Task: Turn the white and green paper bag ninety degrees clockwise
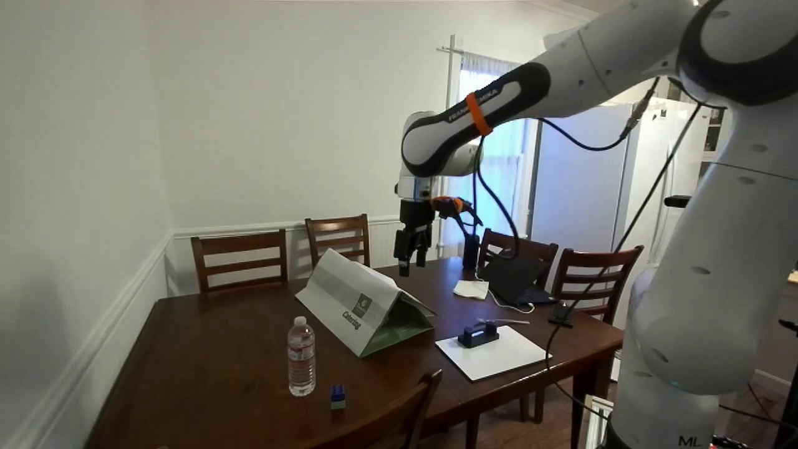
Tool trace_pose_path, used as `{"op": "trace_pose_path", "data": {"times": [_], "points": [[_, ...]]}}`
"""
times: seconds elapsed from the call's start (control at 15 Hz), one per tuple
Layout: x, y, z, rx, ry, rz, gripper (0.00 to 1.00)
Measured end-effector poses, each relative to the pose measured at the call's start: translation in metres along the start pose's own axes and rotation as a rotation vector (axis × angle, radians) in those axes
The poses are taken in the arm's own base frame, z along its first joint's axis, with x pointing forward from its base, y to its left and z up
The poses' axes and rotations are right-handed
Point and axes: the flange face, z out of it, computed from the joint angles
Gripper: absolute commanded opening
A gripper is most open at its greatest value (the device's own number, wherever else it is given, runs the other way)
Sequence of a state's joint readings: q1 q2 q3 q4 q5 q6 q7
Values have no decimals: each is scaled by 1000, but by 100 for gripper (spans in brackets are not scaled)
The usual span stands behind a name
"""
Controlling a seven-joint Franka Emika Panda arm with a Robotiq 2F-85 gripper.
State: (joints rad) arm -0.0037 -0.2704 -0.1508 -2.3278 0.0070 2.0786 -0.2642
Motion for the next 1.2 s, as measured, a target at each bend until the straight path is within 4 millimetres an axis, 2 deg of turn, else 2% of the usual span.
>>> {"op": "trace_pose_path", "data": {"times": [0.4, 0.67, 0.93, 1.2], "points": [[96, 79, 34, -67, 113, 132, 100], [145, 123, 53, -102, 146, 215, 100], [173, 163, 69, -124, 177, 310, 100], [184, 203, 79, -133, 201, 395, 100]]}}
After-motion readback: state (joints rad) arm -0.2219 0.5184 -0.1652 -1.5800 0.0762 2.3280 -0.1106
